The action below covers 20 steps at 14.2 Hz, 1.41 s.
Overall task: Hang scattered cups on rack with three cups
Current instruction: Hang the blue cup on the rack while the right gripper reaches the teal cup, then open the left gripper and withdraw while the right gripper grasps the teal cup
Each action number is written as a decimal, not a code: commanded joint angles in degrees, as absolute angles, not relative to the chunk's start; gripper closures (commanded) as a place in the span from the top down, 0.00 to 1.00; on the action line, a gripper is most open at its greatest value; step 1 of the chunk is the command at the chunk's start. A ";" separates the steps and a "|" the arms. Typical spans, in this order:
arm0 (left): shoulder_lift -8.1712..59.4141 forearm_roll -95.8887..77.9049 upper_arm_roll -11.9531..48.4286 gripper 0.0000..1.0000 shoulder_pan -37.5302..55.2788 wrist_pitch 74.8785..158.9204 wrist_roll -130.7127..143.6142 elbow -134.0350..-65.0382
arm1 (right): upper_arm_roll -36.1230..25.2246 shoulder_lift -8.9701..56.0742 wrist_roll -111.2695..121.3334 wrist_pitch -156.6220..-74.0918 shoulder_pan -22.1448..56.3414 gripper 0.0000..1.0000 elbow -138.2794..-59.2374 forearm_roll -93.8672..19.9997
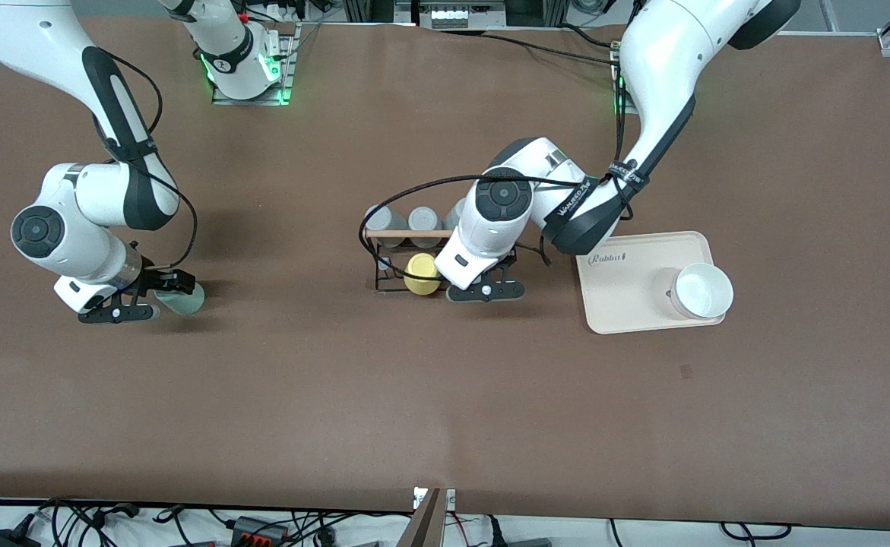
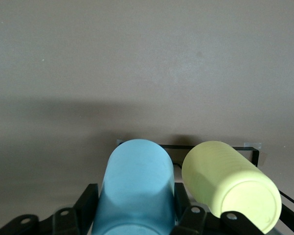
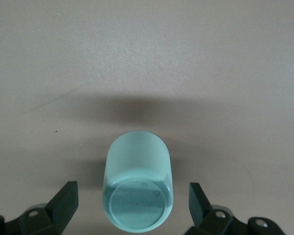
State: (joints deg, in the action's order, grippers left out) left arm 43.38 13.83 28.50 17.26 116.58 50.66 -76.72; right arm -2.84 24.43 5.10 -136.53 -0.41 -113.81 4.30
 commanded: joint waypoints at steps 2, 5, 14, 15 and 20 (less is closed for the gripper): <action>43.51 14.50 28.21 1.00 16.70 116.02 51.68 -74.88 | -2.37 23.91 5.80 -137.11 -0.97 0.91 -114.61 4.66; 40.36 14.41 28.47 1.00 11.98 115.40 51.42 -74.53 | -2.37 23.91 5.89 -137.02 -0.88 0.60 -114.61 4.66; 25.43 11.19 32.61 1.00 -8.42 98.29 35.10 -74.44 | -1.85 22.58 -1.03 -119.92 7.45 0.27 -99.88 3.52; 23.57 9.42 32.61 1.00 -10.09 95.48 33.07 -74.44 | -1.85 22.76 -3.40 -115.97 9.47 0.27 -96.54 3.34; 21.45 8.88 32.69 1.00 -14.58 90.10 25.50 -74.62 | -1.85 27.59 -18.86 -103.90 18.09 0.27 -82.46 -1.93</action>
